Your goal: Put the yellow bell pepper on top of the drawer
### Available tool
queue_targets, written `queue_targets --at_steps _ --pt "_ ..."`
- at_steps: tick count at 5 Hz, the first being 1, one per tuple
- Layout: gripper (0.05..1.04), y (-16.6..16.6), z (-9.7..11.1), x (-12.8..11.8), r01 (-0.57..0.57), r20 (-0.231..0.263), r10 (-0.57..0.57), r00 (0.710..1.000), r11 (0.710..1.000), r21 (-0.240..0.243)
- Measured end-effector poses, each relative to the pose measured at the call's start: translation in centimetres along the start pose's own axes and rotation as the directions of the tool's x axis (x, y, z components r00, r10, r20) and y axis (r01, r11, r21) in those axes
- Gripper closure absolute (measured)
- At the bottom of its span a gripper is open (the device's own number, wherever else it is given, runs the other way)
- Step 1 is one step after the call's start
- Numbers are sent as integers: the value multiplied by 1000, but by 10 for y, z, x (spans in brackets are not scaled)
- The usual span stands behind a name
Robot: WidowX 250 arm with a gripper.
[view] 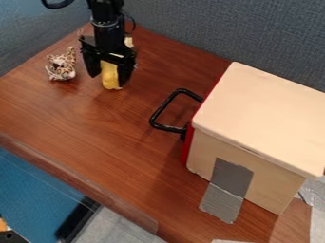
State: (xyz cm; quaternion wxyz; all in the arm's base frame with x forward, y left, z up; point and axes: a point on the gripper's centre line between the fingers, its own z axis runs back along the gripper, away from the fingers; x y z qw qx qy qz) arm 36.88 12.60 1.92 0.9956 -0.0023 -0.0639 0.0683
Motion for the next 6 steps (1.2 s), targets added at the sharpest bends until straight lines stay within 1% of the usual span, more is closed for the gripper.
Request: queue_targets --at_steps 1,2,3,4,5,6 --pt "83 -11 3 2 -31 -20 31 999 999 -24" --pt "83 -17 3 2 -82 -27 82 996 997 -1" --pt "83 -14 2 1 -163 -28 164 986 986 46" --pt "118 -11 -1 9 -204 -12 206 978 975 92" --pt "391 -5 -5 9 -230 1 232 973 964 135" --pt "701 3 -5 9 -231 11 233 972 957 177"
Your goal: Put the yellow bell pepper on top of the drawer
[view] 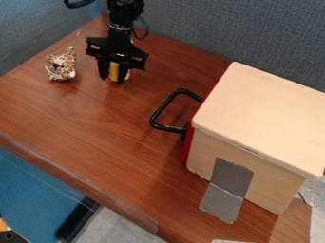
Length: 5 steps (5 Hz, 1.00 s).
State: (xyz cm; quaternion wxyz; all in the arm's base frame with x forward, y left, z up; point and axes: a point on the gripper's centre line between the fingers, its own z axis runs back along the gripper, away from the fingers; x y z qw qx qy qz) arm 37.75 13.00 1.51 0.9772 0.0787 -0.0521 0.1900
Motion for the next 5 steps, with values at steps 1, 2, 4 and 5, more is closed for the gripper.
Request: queue_targets --at_steps 1,2,4,5 --pt "927 4 -9 -10 13 -14 -12 1000 999 29" --pt "1007 10 -16 -24 13 -49 -12 999 999 35" --pt "608 11 16 -19 -53 -15 52 999 992 -118" --pt "303 3 32 3 -120 36 129 991 976 -183"
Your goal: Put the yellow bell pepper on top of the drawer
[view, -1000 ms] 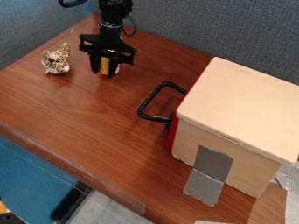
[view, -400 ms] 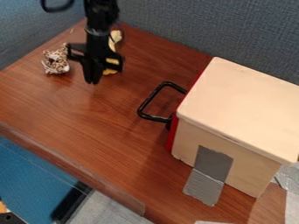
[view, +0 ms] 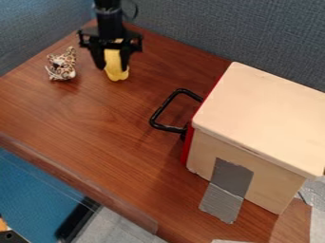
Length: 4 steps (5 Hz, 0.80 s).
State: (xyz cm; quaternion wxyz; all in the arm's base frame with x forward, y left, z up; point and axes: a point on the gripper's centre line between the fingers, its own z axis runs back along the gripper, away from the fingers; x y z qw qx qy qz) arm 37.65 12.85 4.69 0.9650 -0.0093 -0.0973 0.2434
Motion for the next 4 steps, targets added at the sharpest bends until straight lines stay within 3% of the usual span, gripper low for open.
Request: queue_targets --at_steps 1,2,4 --pt "84 -4 9 20 -86 52 86 995 996 -3" --pt "77 -17 3 31 -128 62 127 990 992 12" --pt "83 -9 -12 42 -146 44 143 989 984 103"
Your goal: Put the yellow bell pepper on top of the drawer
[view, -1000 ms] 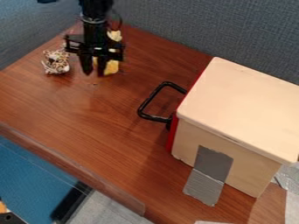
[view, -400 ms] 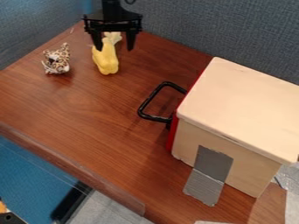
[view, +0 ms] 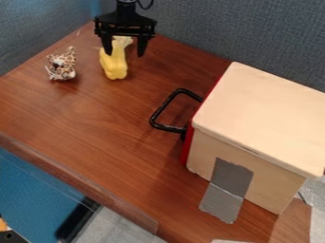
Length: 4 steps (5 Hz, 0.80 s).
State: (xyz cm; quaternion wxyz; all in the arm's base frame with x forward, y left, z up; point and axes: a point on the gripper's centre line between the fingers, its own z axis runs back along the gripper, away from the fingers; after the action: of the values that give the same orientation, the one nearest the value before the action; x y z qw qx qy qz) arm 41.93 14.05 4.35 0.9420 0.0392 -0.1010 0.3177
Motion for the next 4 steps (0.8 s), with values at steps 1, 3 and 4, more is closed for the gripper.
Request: queue_targets --at_steps 1,3,4 --pt "84 1 0 0 9 -4 -9 1000 1000 2" --pt "84 4 1 -3 1 -20 -1 1000 1000 -26" --pt "84 7 12 1 -14 1 15 1000 998 -53"
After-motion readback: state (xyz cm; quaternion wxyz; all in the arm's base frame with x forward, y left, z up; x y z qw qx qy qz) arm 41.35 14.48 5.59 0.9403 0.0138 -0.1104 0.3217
